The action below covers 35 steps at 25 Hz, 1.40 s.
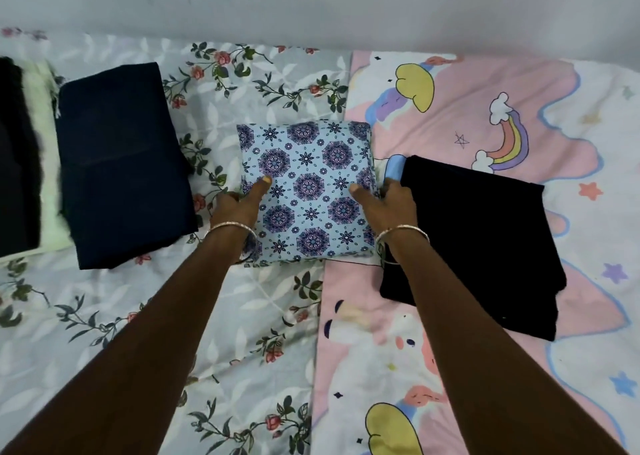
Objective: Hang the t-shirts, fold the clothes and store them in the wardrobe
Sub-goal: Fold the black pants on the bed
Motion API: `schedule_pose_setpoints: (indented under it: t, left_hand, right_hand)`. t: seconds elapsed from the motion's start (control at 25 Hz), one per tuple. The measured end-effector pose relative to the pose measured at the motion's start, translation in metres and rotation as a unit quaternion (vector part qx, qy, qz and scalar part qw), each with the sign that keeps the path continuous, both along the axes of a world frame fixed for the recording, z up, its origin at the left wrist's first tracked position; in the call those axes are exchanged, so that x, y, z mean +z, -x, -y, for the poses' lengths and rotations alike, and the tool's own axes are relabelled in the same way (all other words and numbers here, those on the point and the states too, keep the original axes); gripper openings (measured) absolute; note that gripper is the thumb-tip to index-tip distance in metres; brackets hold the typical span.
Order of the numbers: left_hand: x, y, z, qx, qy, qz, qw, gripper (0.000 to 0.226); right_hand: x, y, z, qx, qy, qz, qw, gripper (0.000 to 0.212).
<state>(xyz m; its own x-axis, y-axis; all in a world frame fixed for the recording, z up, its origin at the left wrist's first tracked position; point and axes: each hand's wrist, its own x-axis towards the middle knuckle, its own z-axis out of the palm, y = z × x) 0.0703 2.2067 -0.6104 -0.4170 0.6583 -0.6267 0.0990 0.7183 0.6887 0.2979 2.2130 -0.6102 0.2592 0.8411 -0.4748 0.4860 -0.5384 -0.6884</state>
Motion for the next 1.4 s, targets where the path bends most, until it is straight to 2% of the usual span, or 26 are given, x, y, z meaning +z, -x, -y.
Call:
schedule_pose_setpoints:
  t: [0.08,0.16,0.32,0.4,0.52,0.6,0.64,0.72,0.8,0.92,0.96,1.04,1.12,1.16,1.28,1.4]
  left_hand:
    - [0.001,0.001,-0.015,-0.025,0.018,0.047,0.998,0.097]
    - [-0.003,0.004,-0.025,-0.048,0.027,0.076,0.996,0.103]
    - [-0.009,0.004,-0.026,-0.088,-0.007,0.120,0.989,0.095]
    - [-0.004,0.005,-0.019,-0.096,-0.025,0.145,0.984,0.088]
    - [0.007,0.009,-0.011,-0.146,-0.037,0.146,0.978,0.099]
    - [0.020,0.003,-0.008,-0.156,-0.070,0.172,0.970,0.082]
    - [0.026,-0.006,-0.007,-0.152,-0.083,0.188,0.967,0.069]
    - [0.037,-0.029,-0.005,-0.159,-0.110,0.216,0.957,0.066]
    - [0.049,-0.066,-0.002,-0.192,-0.126,0.252,0.940,0.070]
    - [0.061,-0.131,0.003,-0.230,-0.141,0.292,0.918,0.045]
    - [0.058,-0.151,0.005,-0.239,-0.148,0.304,0.910,0.043]
    - [0.050,-0.182,0.009,-0.251,-0.155,0.302,0.906,0.049]
    - [0.030,-0.204,0.012,-0.286,-0.155,0.262,0.908,0.050]
    - [0.023,-0.210,0.015,-0.308,-0.147,0.217,0.914,0.051]
    - [0.003,-0.218,0.019,-0.344,-0.142,0.109,0.922,0.048]
    - [0.011,-0.222,0.017,-0.354,-0.145,0.029,0.923,0.037]
  right_hand:
    - [-0.001,0.005,-0.008,-0.018,0.030,-0.074,0.997,0.064]
    - [0.003,0.007,-0.015,-0.017,0.054,-0.146,0.988,0.061]
    - [0.008,0.008,-0.024,-0.012,0.041,-0.246,0.968,0.072]
    - [0.004,0.008,-0.022,-0.020,0.038,-0.273,0.961,0.089]
    - [0.012,0.003,-0.015,-0.017,0.028,-0.312,0.950,0.113]
    - [0.026,-0.008,-0.005,-0.018,0.015,-0.349,0.937,0.124]
    - [0.035,-0.017,0.001,-0.023,-0.007,-0.357,0.934,0.118]
    - [0.049,-0.045,0.015,-0.030,-0.059,-0.330,0.942,0.095]
    - [0.062,-0.079,0.033,-0.042,-0.111,-0.285,0.951,0.082]
    - [0.078,-0.132,0.056,-0.095,-0.162,-0.280,0.941,0.053]
    - [0.081,-0.151,0.063,-0.101,-0.165,-0.278,0.941,0.055]
    - [0.076,-0.184,0.073,-0.114,-0.155,-0.286,0.939,0.080]
    - [0.060,-0.208,0.082,-0.112,-0.139,-0.278,0.944,0.090]
    - [0.048,-0.214,0.086,-0.111,-0.123,-0.255,0.953,0.087]
    - [0.020,-0.216,0.091,-0.101,-0.114,-0.175,0.973,0.056]
    - [0.012,-0.224,0.085,-0.059,-0.115,-0.121,0.984,0.049]
